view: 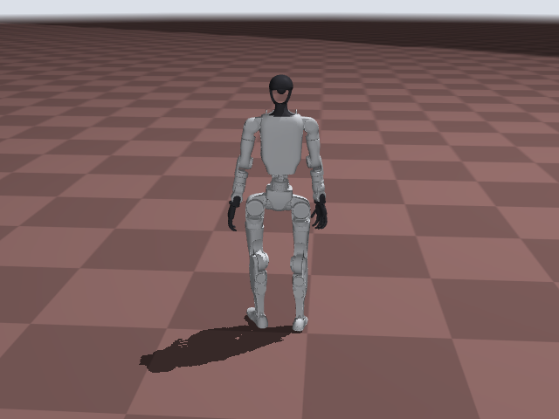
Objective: Upper body actions
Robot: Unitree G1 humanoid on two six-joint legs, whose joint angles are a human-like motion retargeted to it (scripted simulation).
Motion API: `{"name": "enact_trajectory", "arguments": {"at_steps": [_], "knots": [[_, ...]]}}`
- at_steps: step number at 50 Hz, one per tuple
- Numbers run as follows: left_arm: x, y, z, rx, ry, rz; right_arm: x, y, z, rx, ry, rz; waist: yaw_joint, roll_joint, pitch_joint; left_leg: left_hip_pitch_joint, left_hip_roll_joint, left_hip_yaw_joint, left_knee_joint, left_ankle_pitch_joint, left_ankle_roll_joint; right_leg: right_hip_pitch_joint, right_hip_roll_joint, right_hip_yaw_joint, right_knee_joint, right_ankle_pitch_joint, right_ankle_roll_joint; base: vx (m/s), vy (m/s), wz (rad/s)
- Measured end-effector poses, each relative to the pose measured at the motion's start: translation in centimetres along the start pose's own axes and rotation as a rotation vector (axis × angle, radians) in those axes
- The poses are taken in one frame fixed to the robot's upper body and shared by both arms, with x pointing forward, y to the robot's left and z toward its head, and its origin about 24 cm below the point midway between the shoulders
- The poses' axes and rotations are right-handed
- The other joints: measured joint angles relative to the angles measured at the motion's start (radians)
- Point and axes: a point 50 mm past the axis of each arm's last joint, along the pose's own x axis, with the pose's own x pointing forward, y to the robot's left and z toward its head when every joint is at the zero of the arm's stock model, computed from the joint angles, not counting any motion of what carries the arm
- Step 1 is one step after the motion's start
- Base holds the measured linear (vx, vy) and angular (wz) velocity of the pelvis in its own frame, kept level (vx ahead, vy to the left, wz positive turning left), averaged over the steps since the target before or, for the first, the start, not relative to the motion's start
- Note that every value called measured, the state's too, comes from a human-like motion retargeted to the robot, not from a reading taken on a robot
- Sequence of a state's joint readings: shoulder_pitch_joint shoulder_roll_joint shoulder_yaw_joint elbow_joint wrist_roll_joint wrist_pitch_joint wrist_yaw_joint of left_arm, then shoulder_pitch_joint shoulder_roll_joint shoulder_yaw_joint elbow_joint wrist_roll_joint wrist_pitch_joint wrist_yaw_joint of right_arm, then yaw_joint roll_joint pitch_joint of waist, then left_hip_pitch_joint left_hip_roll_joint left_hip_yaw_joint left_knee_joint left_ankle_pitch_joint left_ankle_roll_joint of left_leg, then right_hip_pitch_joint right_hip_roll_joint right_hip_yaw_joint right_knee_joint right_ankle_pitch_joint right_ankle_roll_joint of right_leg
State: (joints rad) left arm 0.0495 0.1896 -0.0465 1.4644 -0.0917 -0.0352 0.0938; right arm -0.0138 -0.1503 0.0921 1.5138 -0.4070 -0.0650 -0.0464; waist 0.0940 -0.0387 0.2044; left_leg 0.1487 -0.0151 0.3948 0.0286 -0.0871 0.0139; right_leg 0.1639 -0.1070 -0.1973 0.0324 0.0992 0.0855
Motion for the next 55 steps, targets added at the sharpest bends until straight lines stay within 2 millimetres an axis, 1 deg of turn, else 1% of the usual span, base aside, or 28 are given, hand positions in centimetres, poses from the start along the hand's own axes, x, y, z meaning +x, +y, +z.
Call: {"name": "enact_trajectory", "arguments": {"at_steps": [9,13,15,20,23,26,29,32,34,36,40,45,49,55], "knots": [[-0.1,-0.2,-0.6,-0.009,0.024,-0.002,-0.1,-0.6,-0.9,0.018,0.039,-0.020,0.009,-0.005,0.003,0.008,-0.024,0.002,-0.005,-0.008,0.015,-0.005,-0.018,0.008,0.008,0.004,0.010,0.04,0.07,-0.07],[-0.1,-0.4,-0.9,0.004,0.031,-0.004,-0.1,-1.0,-0.9,0.035,0.038,-0.031,0.015,-0.005,0.014,0.015,-0.037,0.010,-0.013,-0.010,0.024,-0.015,-0.027,0.018,0.018,0.010,0.017,0.03,0.10,-0.19],[-0.1,-0.4,-0.9,0.009,0.030,-0.005,0.0,-1.2,-0.6,0.041,0.023,-0.038,0.017,-0.004,0.026,0.020,-0.043,0.012,-0.018,-0.011,0.029,-0.022,-0.030,0.029,0.026,0.014,0.019,0.00,0.08,-0.26],[0.0,-0.5,-0.2,0.003,0.015,-0.011,0.1,-2.1,1.2,0.033,-0.052,-0.068,0.013,0.006,0.079,0.032,-0.033,0.030,-0.025,-0.013,0.036,-0.050,-0.018,0.071,0.074,0.028,0.020,-0.05,0.04,-0.35],[0.0,-0.1,-0.1,-0.003,0.011,-0.006,0.1,-2.5,2.2,0.003,-0.086,-0.083,0.030,0.022,0.085,0.024,-0.002,0.070,-0.031,-0.013,0.032,-0.109,0.015,0.146,0.161,0.000,0.029,-0.09,0.00,-0.73],[0.0,0.5,-0.2,-0.002,0.017,0.006,0.1,-2.4,2.4,-0.023,-0.094,-0.084,0.018,0.024,0.080,0.013,0.012,0.075,-0.033,-0.008,0.030,-0.123,0.034,0.137,0.201,-0.017,0.023,-0.02,-0.02,-0.08],[0.0,1.3,-0.4,0.005,0.037,0.026,0.1,-1.8,1.6,-0.035,-0.076,-0.077,0.007,0.012,0.076,0.015,0.002,0.066,-0.032,-0.006,0.030,-0.088,0.024,0.110,0.169,-0.018,0.029,0.02,-0.06,0.43],[0.0,1.6,-0.8,-0.001,0.059,0.035,0.0,-0.9,-0.4,-0.038,-0.015,-0.057,0.013,-0.003,0.054,0.017,-0.016,0.039,-0.024,-0.010,0.027,-0.043,-0.004,0.044,0.103,-0.027,0.021,0.13,-0.05,0.47],[0.0,1.3,-1.0,-0.023,0.065,0.026,-0.2,-0.5,-1.9,-0.045,0.046,-0.038,0.029,-0.010,0.035,0.016,-0.027,0.023,-0.017,-0.016,0.023,-0.029,-0.011,0.041,0.068,-0.015,0.018,0.11,-0.03,0.26],[0.0,0.7,-0.9,-0.061,0.061,0.012,-0.3,-0.5,-2.8,-0.052,0.097,-0.028,0.042,-0.011,0.026,0.015,-0.030,0.018,-0.011,-0.021,0.021,-0.012,-0.016,0.008,0.036,-0.005,0.013,0.00,0.00,0.00],[-0.1,-0.2,-1.3,-0.115,0.054,-0.019,-0.4,-0.7,-3.5,-0.054,0.142,-0.028,0.033,-0.009,0.015,0.025,-0.030,0.019,-0.006,-0.027,0.015,0.024,-0.003,-0.017,-0.003,-0.004,-0.004,0.05,-0.03,0.06],[-0.2,-0.7,-1.9,-0.053,0.076,-0.023,-0.2,-0.9,-2.0,0.016,0.092,-0.020,-0.007,0.002,0.004,0.031,-0.018,0.011,-0.005,-0.025,0.008,0.036,0.012,-0.015,0.001,-0.020,-0.010,0.00,-0.05,0.17],[-0.2,-0.9,-1.8,-0.004,0.071,-0.027,0.0,-0.8,-0.2,0.070,0.018,-0.012,-0.022,0.013,0.002,0.042,-0.004,0.022,-0.010,-0.024,0.000,0.042,0.025,-0.014,0.002,-0.027,-0.016,-0.01,-0.03,0.02],[-0.2,-0.9,-1.5,0.014,0.045,-0.024,0.1,-0.4,1.0,0.046,-0.031,0.001,-0.023,0.020,-0.025,0.041,0.011,0.039,-0.019,-0.021,-0.011,0.027,0.040,0.000,-0.002,-0.026,-0.024,0.00,-0.02,-0.04]]}}
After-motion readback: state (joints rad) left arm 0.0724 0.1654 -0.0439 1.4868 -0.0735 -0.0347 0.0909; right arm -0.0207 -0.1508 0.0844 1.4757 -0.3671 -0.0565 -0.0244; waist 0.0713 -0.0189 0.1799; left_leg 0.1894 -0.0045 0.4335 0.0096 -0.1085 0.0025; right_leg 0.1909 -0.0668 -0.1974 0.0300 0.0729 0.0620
